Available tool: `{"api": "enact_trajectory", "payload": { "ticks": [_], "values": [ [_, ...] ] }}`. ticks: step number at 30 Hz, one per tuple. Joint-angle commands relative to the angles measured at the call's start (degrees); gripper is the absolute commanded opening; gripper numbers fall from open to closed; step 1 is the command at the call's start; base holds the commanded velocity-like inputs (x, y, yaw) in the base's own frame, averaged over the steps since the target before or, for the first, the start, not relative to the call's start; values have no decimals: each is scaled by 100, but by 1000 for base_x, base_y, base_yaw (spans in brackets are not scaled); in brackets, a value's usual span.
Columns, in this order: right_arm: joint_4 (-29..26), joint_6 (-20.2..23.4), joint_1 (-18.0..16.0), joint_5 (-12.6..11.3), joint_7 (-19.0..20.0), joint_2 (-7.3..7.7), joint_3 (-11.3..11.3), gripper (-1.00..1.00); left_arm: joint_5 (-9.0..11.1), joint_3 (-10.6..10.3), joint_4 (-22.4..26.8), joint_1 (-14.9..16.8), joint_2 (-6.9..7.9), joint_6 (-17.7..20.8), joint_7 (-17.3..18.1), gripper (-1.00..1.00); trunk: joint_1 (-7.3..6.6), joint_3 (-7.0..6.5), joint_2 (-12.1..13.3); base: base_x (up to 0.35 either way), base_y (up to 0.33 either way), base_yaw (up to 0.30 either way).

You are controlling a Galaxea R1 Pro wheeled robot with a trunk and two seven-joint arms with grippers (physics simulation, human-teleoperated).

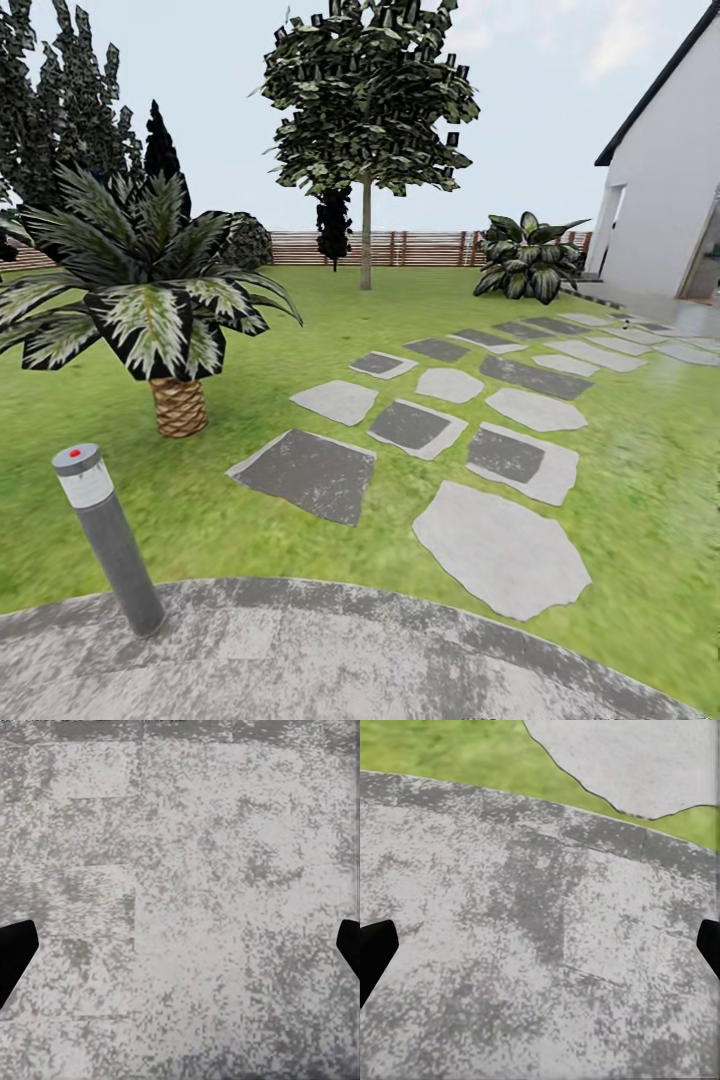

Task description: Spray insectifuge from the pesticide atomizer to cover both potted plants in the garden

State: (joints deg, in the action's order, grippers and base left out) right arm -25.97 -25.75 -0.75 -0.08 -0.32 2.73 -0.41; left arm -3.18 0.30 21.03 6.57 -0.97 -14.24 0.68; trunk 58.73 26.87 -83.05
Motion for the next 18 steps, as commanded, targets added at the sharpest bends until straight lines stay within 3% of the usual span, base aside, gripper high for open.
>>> {"api": "enact_trajectory", "payload": {
  "ticks": [1,18],
  "values": [
    [4,-18,-4,0,-3,-1,-3,100,-35,5,-2,3,0,-18,2,100,0,6,-3,0,0,-114],
    [22,-9,-4,8,6,-1,-2,100,-51,5,-2,3,0,-18,2,100,0,6,-3,0,0,-18]
  ]
}}
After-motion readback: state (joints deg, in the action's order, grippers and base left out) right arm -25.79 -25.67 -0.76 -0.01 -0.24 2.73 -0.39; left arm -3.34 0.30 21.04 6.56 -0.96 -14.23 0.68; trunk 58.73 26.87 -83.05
